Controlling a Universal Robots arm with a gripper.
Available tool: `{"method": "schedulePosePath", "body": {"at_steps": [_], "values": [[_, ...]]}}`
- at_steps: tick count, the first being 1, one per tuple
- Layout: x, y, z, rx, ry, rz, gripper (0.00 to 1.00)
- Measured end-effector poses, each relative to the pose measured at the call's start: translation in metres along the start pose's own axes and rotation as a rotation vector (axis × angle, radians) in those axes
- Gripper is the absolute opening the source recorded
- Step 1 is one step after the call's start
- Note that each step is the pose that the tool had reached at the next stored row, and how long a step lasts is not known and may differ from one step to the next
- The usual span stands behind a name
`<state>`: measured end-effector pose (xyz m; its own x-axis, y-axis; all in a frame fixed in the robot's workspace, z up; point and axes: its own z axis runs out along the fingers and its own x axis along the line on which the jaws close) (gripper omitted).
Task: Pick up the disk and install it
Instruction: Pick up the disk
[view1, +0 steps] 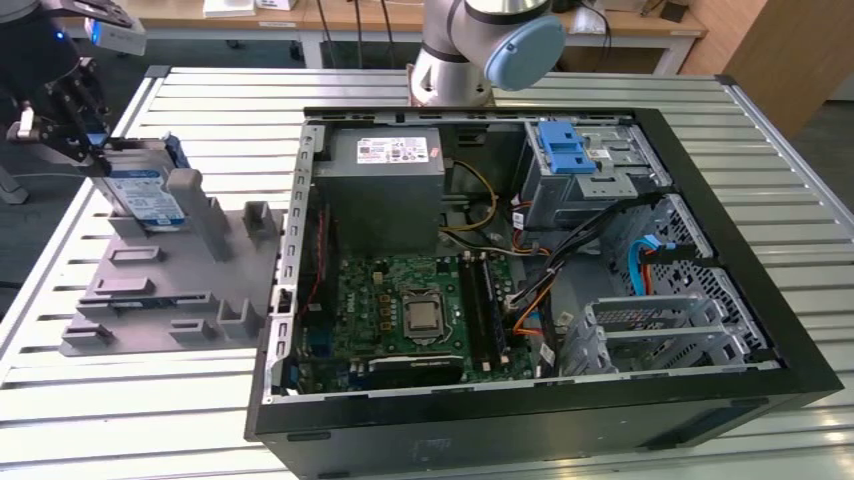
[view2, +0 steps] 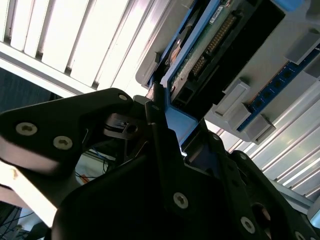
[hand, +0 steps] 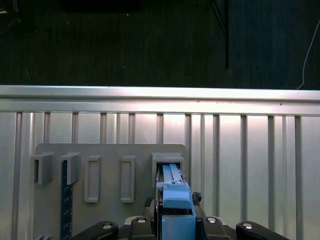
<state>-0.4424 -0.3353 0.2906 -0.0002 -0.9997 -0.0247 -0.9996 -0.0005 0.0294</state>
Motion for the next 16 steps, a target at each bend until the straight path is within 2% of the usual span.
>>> {"method": "schedulePosePath", "body": {"at_steps": [11, 16], "values": [[0.0, 0.0, 0.0005, 0.0002, -0.0001, 0.0, 0.36], [-0.0001, 0.0001, -0.0046, 0.0002, -0.0001, 0.0, 0.36]]}}
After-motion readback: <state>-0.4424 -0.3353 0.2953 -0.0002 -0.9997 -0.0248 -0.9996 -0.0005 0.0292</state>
